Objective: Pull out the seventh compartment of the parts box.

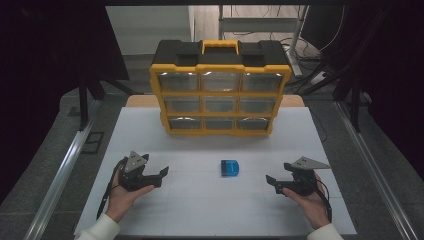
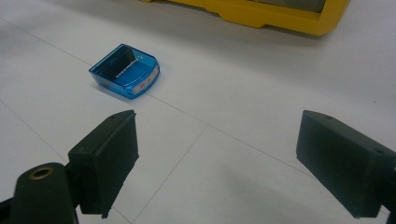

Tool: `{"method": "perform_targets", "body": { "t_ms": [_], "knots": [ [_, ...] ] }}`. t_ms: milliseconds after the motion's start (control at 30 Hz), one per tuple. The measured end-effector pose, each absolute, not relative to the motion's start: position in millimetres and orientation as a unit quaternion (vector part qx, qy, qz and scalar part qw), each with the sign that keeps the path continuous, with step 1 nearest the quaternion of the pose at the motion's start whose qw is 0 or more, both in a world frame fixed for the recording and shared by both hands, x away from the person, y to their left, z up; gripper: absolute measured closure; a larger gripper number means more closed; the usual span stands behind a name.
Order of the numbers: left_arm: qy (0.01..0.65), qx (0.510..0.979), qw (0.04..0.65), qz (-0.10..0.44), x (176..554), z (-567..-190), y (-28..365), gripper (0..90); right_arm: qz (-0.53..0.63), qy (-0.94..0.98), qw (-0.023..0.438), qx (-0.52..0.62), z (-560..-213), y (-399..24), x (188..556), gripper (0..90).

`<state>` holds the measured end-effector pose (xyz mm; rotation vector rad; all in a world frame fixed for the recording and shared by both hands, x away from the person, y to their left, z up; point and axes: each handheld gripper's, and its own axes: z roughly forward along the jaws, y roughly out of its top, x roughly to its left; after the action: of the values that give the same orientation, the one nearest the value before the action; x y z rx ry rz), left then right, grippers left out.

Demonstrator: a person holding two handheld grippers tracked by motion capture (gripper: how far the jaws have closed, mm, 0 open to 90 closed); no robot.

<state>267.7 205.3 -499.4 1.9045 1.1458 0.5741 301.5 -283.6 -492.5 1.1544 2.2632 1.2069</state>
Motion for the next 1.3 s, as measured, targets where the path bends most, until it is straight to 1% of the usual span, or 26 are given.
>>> {"method": "perform_targets", "body": {
  "t_ms": [433, 633, 667, 767, 833, 1200, 1300],
  "knots": [
    [0.433, 0.769, 0.409, 0.233, 275.1, -498.4, 193.8, 15.2, 0.419, 0.793, 0.163, 0.411, -494.7, -283.0, 303.6, 13.5],
    [0.419, 0.771, 0.411, 0.247, 276.9, -497.2, 190.5, 15.5, 0.416, 0.793, 0.165, 0.413, -495.2, -282.5, 304.0, 13.5],
    [0.415, 0.776, 0.403, 0.250, 278.7, -498.2, 188.5, 15.5, 0.416, 0.793, 0.165, 0.413, -495.2, -282.5, 304.0, 13.5],
    [0.422, 0.774, 0.410, 0.235, 282.1, -498.9, 186.3, 15.3, 0.411, 0.794, 0.164, 0.417, -496.9, -282.4, 306.4, 13.6],
    [0.417, 0.776, 0.407, 0.242, 282.6, -498.6, 185.2, 15.4, 0.408, 0.795, 0.164, 0.417, -497.4, -281.8, 306.7, 13.8],
    [0.406, 0.780, 0.412, 0.240, 288.6, -496.4, 172.8, 15.5, 0.406, 0.796, 0.170, 0.417, -497.3, -283.6, 306.6, 13.9],
    [0.395, 0.786, 0.405, 0.250, 289.6, -495.8, 168.0, 15.5, 0.406, 0.794, 0.170, 0.420, -497.2, -283.9, 306.4, 13.9]
  ]
}}
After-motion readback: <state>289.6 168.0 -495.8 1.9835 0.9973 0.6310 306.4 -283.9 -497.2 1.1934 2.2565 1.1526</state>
